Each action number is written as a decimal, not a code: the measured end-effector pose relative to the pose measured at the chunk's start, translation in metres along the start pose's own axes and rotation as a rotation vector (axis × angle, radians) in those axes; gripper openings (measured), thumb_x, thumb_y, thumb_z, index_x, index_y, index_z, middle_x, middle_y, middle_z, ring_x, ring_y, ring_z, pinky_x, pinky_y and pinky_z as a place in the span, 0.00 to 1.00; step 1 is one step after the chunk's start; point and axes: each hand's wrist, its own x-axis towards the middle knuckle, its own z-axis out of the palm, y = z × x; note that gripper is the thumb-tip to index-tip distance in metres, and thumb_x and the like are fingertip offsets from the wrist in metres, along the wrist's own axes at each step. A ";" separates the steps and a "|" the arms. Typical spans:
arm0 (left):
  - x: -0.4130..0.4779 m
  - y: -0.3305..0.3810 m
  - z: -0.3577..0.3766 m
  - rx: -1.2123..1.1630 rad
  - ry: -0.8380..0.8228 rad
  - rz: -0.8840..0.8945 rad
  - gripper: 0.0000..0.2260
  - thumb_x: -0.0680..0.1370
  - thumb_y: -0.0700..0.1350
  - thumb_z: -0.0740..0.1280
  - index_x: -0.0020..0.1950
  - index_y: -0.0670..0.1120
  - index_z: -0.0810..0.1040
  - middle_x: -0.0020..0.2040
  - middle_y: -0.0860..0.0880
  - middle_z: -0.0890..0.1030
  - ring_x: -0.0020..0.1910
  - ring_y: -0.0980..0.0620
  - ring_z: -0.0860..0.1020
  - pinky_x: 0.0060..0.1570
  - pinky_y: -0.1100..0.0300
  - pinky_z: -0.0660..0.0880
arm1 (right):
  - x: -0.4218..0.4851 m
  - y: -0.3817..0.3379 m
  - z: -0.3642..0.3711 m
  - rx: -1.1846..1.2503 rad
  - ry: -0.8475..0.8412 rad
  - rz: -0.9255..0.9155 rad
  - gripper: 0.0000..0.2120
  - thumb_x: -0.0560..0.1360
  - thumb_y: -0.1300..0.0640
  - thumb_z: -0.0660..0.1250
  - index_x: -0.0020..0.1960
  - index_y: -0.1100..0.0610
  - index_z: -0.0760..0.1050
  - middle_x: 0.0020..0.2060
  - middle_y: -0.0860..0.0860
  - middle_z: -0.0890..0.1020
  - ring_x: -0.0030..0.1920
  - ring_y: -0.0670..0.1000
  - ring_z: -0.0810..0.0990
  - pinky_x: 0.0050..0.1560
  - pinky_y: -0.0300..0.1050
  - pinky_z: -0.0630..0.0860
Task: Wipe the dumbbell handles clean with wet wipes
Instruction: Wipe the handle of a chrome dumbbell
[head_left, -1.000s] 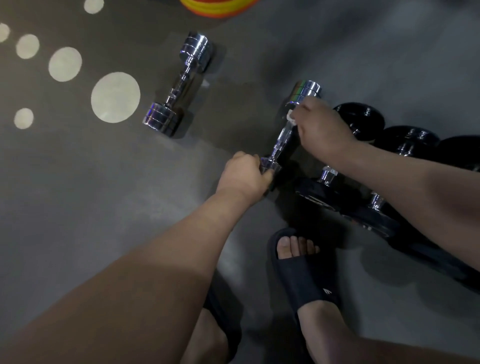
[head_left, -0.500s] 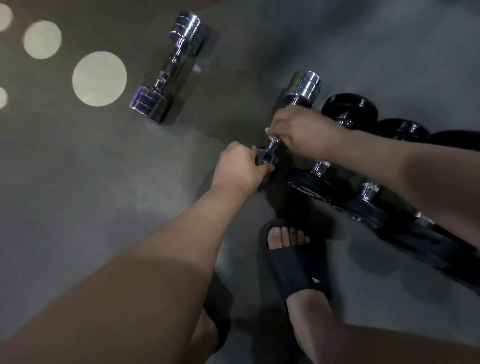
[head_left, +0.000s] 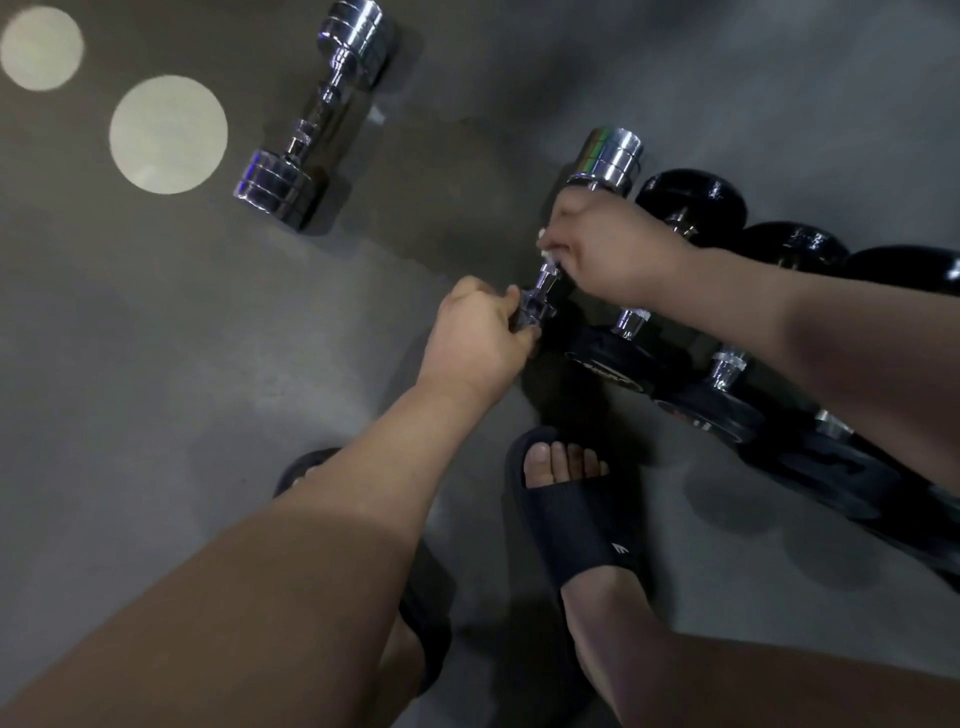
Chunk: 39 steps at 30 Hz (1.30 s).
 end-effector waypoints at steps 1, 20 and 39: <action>-0.001 0.000 0.000 -0.010 0.008 0.012 0.18 0.76 0.47 0.72 0.63 0.43 0.82 0.55 0.41 0.76 0.56 0.44 0.77 0.59 0.65 0.67 | -0.004 -0.007 0.003 0.013 -0.049 -0.063 0.08 0.77 0.63 0.68 0.52 0.62 0.84 0.49 0.59 0.79 0.48 0.61 0.80 0.52 0.51 0.77; -0.005 0.005 0.005 -0.036 0.048 0.030 0.13 0.80 0.48 0.68 0.62 0.46 0.84 0.54 0.43 0.76 0.51 0.45 0.78 0.55 0.66 0.68 | -0.018 -0.009 0.000 0.003 -0.133 -0.157 0.07 0.76 0.61 0.69 0.51 0.59 0.85 0.47 0.56 0.79 0.44 0.59 0.81 0.48 0.52 0.80; 0.005 -0.002 -0.002 0.126 -0.072 0.021 0.18 0.79 0.49 0.68 0.65 0.40 0.77 0.59 0.39 0.74 0.60 0.37 0.75 0.64 0.52 0.71 | -0.012 -0.006 -0.001 0.043 0.021 0.019 0.09 0.77 0.61 0.68 0.54 0.62 0.84 0.49 0.59 0.80 0.48 0.60 0.81 0.52 0.48 0.76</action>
